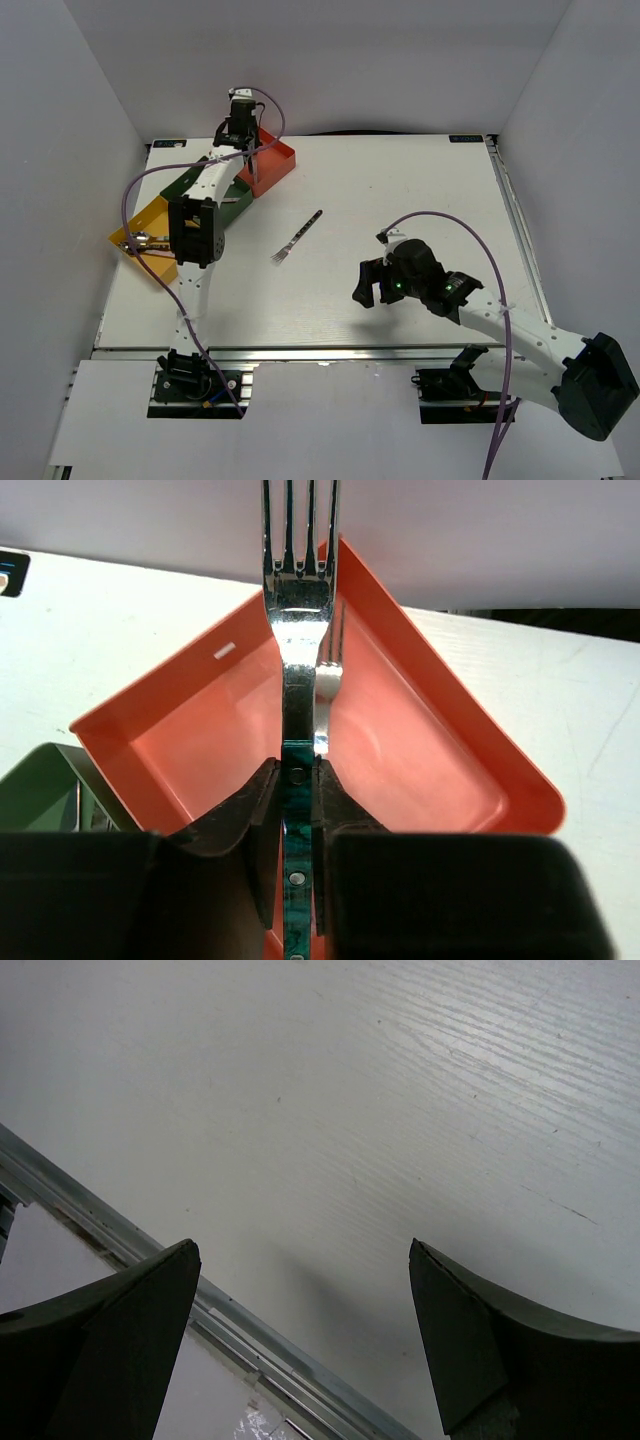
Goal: Sort the eating utensils into containers
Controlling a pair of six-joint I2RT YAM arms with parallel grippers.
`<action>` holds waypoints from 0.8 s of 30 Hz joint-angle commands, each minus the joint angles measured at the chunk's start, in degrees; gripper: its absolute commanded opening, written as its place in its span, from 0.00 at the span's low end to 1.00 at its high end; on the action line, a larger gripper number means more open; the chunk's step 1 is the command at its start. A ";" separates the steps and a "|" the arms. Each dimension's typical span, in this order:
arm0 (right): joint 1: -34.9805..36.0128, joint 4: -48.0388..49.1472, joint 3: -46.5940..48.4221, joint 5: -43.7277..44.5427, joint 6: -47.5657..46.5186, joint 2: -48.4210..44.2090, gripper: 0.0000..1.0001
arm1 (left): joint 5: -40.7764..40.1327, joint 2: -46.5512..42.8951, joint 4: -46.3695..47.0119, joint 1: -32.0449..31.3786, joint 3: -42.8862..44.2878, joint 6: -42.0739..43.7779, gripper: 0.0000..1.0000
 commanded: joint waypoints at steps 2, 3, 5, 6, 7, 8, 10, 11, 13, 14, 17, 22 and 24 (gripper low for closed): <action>-0.29 2.25 0.96 -0.62 -1.16 0.65 0.89 | 0.55 0.16 1.91 0.66 1.23 0.38 0.40; -0.29 2.16 1.05 -0.53 -1.25 0.74 0.89 | 0.81 -0.45 2.09 0.57 0.62 0.47 0.50; -0.38 1.64 1.48 -0.18 -1.25 0.74 0.89 | 1.69 -1.50 2.62 0.66 -0.70 0.47 0.71; -0.29 1.37 1.66 0.08 -1.34 0.65 0.89 | 2.21 -2.99 2.27 0.66 -0.53 0.29 0.73; -0.38 1.19 1.66 0.26 -1.16 0.47 0.89 | 2.48 -4.05 1.48 0.48 -0.36 -0.32 0.75; -0.29 1.19 1.66 0.69 -1.16 0.21 0.89 | 3.61 -5.28 1.04 0.48 -0.18 -0.41 0.79; -0.29 0.93 1.66 0.96 -0.90 -0.32 0.89 | 3.80 -10.35 0.60 -0.22 -1.05 -1.02 0.82; -0.38 0.84 1.66 1.31 -0.81 -0.58 0.89 | 3.97 -12.39 0.51 -0.57 -1.75 -1.29 0.84; -0.29 0.32 1.93 1.57 -0.55 -1.28 0.89 | 5.02 -19.13 -0.54 -1.97 -5.35 -2.60 0.91; -0.29 0.23 1.93 1.84 -0.46 -1.98 0.89 | 7.82 -21.35 -1.33 -2.50 -6.93 -3.05 0.98; -0.29 -0.30 1.93 2.45 -0.11 -3.56 0.89 | 11.96 -29.16 -3.53 -6.01 -17.29 -3.14 0.98; -0.29 -2.23 1.31 1.49 0.33 -5.94 0.89 | 13.90 -32.89 -6.25 -13.65 -34.60 0.98 0.96; -0.29 -3.64 0.79 1.49 0.42 -7.52 0.89 | 15.22 -31.32 -8.01 -15.16 -36.91 1.52 0.93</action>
